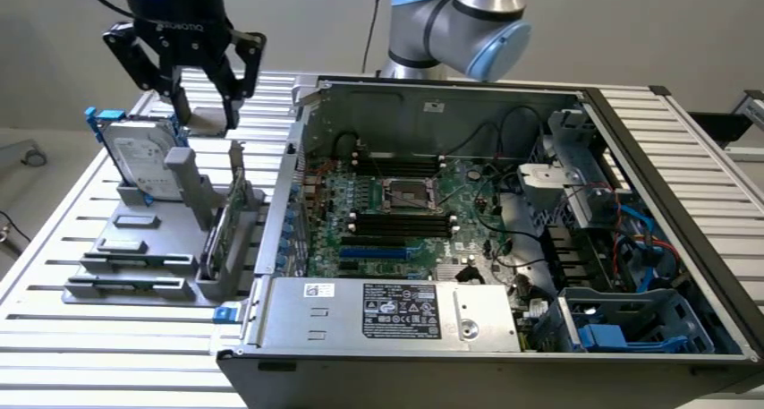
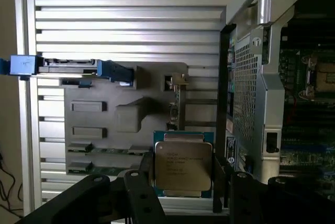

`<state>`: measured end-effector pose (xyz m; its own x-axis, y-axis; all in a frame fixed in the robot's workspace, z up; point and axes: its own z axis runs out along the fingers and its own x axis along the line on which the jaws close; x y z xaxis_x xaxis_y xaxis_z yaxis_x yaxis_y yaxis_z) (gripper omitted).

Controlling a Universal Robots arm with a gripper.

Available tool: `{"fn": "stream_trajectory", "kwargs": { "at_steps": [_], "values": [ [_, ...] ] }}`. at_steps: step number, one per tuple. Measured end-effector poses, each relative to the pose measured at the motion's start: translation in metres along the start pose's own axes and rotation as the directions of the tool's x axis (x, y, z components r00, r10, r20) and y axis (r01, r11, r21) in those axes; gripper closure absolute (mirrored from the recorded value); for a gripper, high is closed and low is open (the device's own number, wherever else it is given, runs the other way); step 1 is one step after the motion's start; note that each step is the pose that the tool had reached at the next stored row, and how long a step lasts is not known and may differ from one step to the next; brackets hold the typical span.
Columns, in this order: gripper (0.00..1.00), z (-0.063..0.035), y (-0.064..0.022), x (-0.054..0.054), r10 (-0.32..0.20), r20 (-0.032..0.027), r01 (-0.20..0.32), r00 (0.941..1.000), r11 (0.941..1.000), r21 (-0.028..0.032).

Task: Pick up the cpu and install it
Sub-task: 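Pick up the cpu and move it towards the insertion slot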

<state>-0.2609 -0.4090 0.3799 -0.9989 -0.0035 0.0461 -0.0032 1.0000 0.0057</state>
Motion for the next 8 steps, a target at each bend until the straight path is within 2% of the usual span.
{"fn": "stream_trajectory", "kwargs": {
  "at_steps": [8],
  "values": [
    [0.45,-0.0033,0.0024,-0.033,0.0,-0.0017,0.0,1.0,1.0,-0.002]
  ]
}}
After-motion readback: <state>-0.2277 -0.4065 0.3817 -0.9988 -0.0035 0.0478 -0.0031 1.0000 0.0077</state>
